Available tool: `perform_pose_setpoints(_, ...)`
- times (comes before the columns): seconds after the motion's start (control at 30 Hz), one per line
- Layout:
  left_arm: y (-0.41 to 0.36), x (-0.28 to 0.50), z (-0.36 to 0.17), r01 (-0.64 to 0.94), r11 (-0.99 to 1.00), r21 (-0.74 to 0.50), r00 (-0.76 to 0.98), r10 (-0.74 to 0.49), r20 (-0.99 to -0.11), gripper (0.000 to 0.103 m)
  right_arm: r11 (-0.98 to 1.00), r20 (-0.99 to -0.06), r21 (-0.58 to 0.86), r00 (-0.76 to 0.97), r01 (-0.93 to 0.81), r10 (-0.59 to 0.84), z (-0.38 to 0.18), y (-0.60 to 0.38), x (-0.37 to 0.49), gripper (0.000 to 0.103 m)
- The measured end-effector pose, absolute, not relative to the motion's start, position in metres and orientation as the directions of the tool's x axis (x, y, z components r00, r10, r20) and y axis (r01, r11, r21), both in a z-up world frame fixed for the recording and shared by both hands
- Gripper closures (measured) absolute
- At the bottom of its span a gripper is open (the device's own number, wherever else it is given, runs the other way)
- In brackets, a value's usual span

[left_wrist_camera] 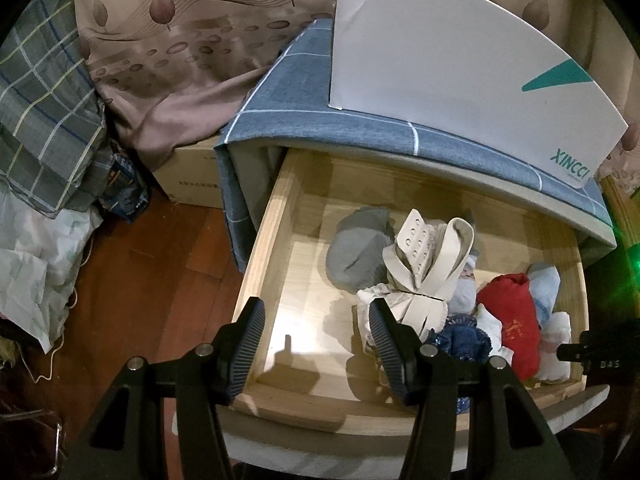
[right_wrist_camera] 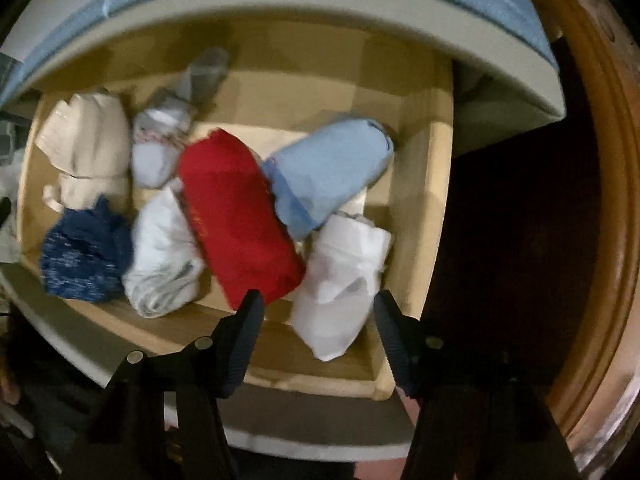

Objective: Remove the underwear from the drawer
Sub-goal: 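Move the right tool back into the drawer toward a white rolled item, then grasp the white rolled item with the right tool while the left tool grasps the dark blue underwear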

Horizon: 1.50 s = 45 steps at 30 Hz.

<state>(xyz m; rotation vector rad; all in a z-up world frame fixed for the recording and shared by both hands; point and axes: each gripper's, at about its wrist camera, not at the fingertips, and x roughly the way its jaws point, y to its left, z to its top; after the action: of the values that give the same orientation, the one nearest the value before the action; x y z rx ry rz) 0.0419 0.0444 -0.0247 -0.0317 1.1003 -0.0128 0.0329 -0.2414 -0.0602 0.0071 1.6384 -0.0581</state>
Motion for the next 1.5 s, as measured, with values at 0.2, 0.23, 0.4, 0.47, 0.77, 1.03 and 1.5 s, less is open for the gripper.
perform_pose_setpoints(0.2,0.044,0.042,-0.025,-0.007,0.999,-0.032,0.453,-0.025,-0.891,0.047,0.997,-0.993,-0.076,-0.09,0.003,-0.075,-0.079,-0.239,0.035,0.055)
perform_pose_setpoints(0.23,0.044,0.042,-0.025,-0.006,0.999,-0.033,0.453,-0.026,-0.891,0.047,0.996,-0.992,-0.085,-0.091,-0.004,-0.085,-0.082,-0.238,0.036,0.054)
perform_pose_setpoints(0.4,0.044,0.042,-0.025,-0.005,1.0,-0.03,0.453,-0.025,-0.891,0.047,0.988,-0.985,-0.139,-0.094,-0.072,-0.145,-0.099,-0.226,0.038,0.056)
perform_pose_setpoints(0.47,0.044,0.042,-0.024,-0.005,1.0,-0.03,0.454,-0.024,-0.891,0.047,0.989,-0.985,-0.13,-0.104,-0.069,-0.137,-0.105,-0.226,0.038,0.056)
perform_pose_setpoints(0.77,0.042,0.04,-0.025,0.0,1.0,-0.015,0.453,-0.013,-0.891,0.047,0.995,-0.993,0.093,-0.071,0.022,0.094,-0.099,-0.219,0.042,0.059)
perform_pose_setpoints(1.03,0.041,0.042,-0.027,0.018,1.0,-0.022,0.438,-0.027,-0.898,0.047,0.999,-0.996,0.018,-0.087,-0.03,0.015,-0.108,-0.193,0.042,0.047)
perform_pose_setpoints(1.5,0.026,0.046,-0.041,0.127,0.987,-0.101,0.328,-0.138,-0.935,0.047,1.0,-0.991,0.019,-0.132,0.002,0.019,-0.136,-0.191,0.042,0.056)
